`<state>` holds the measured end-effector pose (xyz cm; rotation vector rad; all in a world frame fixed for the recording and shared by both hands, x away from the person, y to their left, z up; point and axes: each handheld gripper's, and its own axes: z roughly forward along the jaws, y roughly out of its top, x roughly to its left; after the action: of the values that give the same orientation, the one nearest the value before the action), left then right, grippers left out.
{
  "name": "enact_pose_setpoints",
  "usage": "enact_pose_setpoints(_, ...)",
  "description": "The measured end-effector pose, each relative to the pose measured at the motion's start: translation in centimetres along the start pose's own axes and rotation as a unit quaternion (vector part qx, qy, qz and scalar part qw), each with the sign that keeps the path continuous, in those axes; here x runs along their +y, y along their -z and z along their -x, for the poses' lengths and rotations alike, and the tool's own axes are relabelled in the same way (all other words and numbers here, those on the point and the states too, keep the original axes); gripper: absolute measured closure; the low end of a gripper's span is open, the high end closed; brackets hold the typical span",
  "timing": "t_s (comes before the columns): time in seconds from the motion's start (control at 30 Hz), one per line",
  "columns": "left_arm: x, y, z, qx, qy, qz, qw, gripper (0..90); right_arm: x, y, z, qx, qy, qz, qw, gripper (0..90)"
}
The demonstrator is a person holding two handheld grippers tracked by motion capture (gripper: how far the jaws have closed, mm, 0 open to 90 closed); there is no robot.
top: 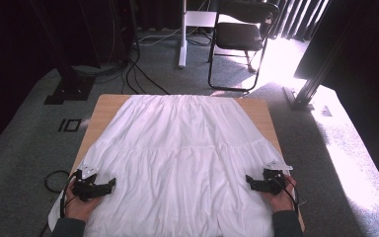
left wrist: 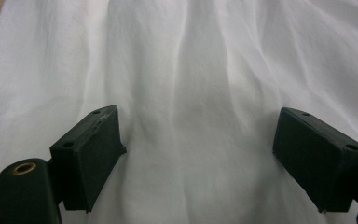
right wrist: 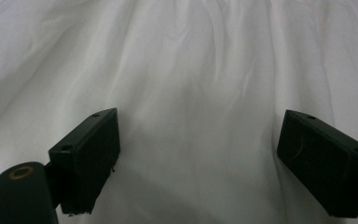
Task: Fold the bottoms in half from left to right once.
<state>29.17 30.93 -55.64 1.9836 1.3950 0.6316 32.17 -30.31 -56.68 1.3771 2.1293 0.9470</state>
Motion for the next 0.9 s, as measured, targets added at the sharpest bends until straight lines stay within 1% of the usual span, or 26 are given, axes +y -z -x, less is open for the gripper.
enact_pose_setpoints(0.17,0.0,0.0,0.1,0.005,0.005,0.001,1.0,16.6,0.0,0.0,0.0,0.0,-0.001,0.0,1.0,12.5)
enact_pose_setpoints(0.3,0.0,0.1,0.2,0.004,0.002,0.002,1.0,17.4,0.0,0.0,0.0,0.0,-0.001,0.0,1.0,12.5)
enact_pose_setpoints(0.37,0.0,0.5,0.1,0.006,0.004,0.004,1.0,27.4,0.0,0.0,0.0,0.0,-0.002,0.0,1.0,12.7)
enact_pose_setpoints(0.4,0.0,0.8,0.0,0.004,0.005,0.011,0.9999,29.8,0.0,0.0,0.0,0.0,-0.001,0.0,1.0,12.7)
enact_pose_setpoints(0.5,0.3,2.1,-0.3,0.005,0.01,0.025,0.9996,32.2,0.0,0.0,0.0,0.0,-0.002,0.0,1.0,12.7)
enact_pose_setpoints(0.53,0.4,2.6,-0.4,0.011,0.011,0.031,0.9994,32.2,0.0,0.0,0.0,0.0,-0.002,0.0,1.0,12.7)
enact_pose_setpoints(0.6,0.5,3.5,-0.9,0.017,0.012,0.038,0.9991,32.1,0.0,0.0,0.0,-0.001,-0.002,0.0,1.0,12.8)
enact_pose_setpoints(0.7,0.6,4.6,-2.1,0.036,0.019,0.041,0.9983,30.9,0.0,0.0,0.0,-0.001,-0.003,0.0,1.0,12.9)
enact_pose_setpoints(0.8,0.3,5.0,-3.6,0.049,0.039,0.034,0.9975,27.6,0.0,0.0,0.0,-0.001,-0.002,0.0,1.0,12.9)
enact_pose_setpoints(0.83,0.1,5.1,-4.0,0.054,0.046,0.034,0.9969,24.2,0.0,0.0,0.0,-0.001,-0.002,0.0,1.0,12.9)
enact_pose_setpoints(0.87,0.0,5.0,-4.4,0.066,0.05,0.028,0.9961,18.6,0.0,0.0,0.0,-0.001,-0.002,0.0,1.0,12.9)
enact_pose_setpoints(0.9,-0.2,4.9,-4.7,0.073,0.055,0.022,0.9956,15.8,0.0,0.0,0.0,-0.001,-0.003,0.0,1.0,12.9)
